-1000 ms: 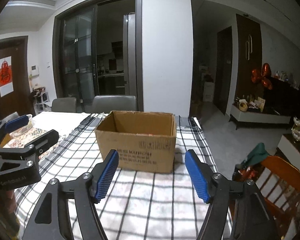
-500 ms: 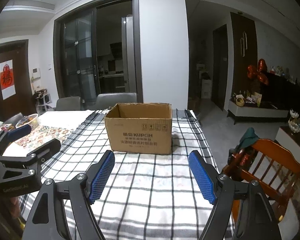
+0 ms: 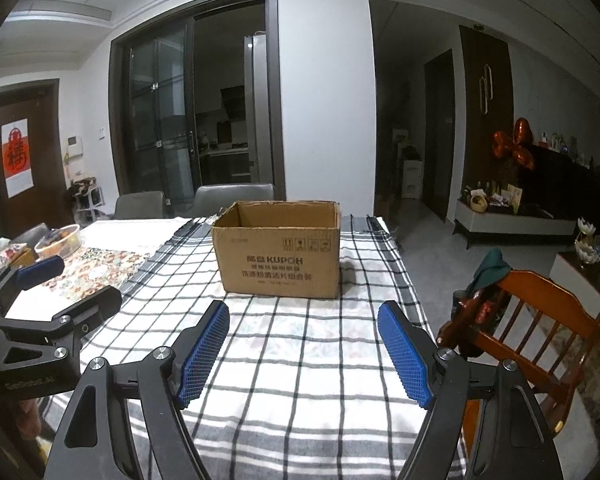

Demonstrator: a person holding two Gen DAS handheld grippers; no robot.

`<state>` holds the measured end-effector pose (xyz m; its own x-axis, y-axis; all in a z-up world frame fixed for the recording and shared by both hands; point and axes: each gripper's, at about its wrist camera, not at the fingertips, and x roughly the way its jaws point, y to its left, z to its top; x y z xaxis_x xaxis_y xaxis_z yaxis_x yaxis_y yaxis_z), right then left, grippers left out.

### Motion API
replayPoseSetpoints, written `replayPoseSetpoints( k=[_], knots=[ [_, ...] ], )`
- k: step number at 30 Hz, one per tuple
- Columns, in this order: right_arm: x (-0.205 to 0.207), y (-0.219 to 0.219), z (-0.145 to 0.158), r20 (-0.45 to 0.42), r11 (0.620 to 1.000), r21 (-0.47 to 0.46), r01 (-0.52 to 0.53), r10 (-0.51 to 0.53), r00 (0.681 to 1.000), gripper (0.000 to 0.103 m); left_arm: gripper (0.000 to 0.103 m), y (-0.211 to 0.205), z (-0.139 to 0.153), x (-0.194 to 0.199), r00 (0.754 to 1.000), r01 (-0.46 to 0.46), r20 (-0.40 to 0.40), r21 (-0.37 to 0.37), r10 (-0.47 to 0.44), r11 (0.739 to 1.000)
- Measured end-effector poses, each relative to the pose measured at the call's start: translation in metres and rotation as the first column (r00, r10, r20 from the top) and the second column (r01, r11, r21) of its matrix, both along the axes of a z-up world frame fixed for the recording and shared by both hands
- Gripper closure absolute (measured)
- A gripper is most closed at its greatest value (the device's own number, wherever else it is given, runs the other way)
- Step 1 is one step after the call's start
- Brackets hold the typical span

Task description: Organize snacks

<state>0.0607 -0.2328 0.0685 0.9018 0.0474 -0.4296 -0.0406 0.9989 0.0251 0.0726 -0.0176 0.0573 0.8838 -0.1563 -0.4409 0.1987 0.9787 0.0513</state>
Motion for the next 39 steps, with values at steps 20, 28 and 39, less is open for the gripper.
replayPoseSetpoints(
  k=[20,28,39],
  knots=[
    [-0.0024,-0.0047,-0.0022,0.000,1.000,0.014,0.007,-0.007,1.000,0.026,0.000,-0.0056,0.0006,-0.0019,1.000,-0.009,0.009,0.008,0.009,1.000],
    [-0.0022,-0.0048,-0.0025,0.001,1.000,0.014,0.008,-0.008,1.000,0.026,0.000,-0.0065,0.0021,-0.0031,1.000,-0.014,0.022,0.013,0.014,1.000],
    [-0.0037,-0.0059,-0.0043,-0.004,1.000,0.016,0.008,-0.008,1.000,0.026,0.000,-0.0052,0.0021,-0.0028,1.000,-0.017,0.012,0.014,0.016,1.000]
  ],
)
